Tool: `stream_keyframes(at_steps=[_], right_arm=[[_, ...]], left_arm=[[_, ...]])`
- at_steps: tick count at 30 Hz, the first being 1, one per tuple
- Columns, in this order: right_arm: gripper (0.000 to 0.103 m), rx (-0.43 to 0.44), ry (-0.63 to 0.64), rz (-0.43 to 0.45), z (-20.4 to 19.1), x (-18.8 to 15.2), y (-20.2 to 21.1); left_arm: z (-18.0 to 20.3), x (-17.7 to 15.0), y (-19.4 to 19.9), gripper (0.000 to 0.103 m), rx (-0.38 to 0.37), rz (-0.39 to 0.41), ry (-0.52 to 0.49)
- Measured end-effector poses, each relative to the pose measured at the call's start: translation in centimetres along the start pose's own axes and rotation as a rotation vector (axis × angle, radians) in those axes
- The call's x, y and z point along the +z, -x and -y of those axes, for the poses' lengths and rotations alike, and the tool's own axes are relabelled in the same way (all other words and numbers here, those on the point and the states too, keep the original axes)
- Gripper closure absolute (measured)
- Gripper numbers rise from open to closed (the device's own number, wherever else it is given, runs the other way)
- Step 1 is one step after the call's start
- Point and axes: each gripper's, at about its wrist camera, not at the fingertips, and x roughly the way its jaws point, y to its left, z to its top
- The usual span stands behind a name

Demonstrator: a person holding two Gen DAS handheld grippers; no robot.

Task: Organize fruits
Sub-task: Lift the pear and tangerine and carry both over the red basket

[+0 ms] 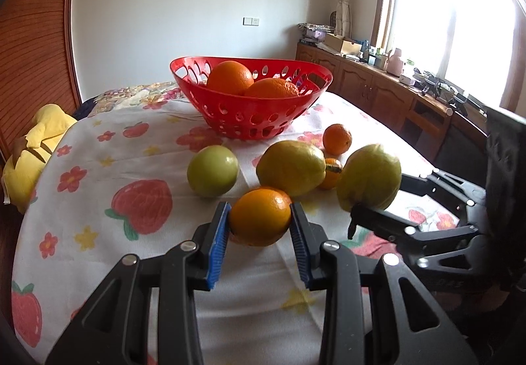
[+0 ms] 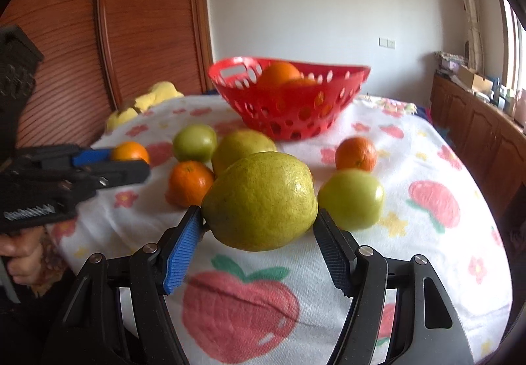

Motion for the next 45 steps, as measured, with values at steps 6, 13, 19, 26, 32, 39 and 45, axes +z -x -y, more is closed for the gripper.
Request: stream_keyframes(at_steps=[6,13,19,26,32,39,45], right_arm=[[0.032,-0.009,0.024,0.043,0.7,2.9,0.9],[0.032,-0.037,0.044,0.076,2.0,6.4,0.5],[0.032,-0.046,0.042,0.08,3.3,8.9,-0.5],[0.032,-0.044,0.039,0.062,4.2,11.5,-2.5],[0.032,-0.048,0.019,0.021,4.8,13.1,-4.9],[0.032,-0.086,0.022,-0.043,5.4,14.1,-8.5],[0.032,-0.1,-0.021,-0.106,6.5,14.4,-10.6]], left_arm=[[0.4,1.8,-0.2,0.069,-0.003,0.031,-0.027],[-0.1,4.5,-0.8,0.069,0.016,0.066,-0.049],[-0.2,6.5,-1.9,0.069,0.031,0.084,-0.069],[-0.9,8.9,-3.8,0.069,0.052,0.067,-0.081],[-2.4,10.2,-5.3,0.069,0.048,0.045,-0.044],[-3.3,11.3,-6.4,0.069,0.065,0.033,-0.038],[-3.7,11.7,-7.0,0.069,0.058,0.023,-0.022]])
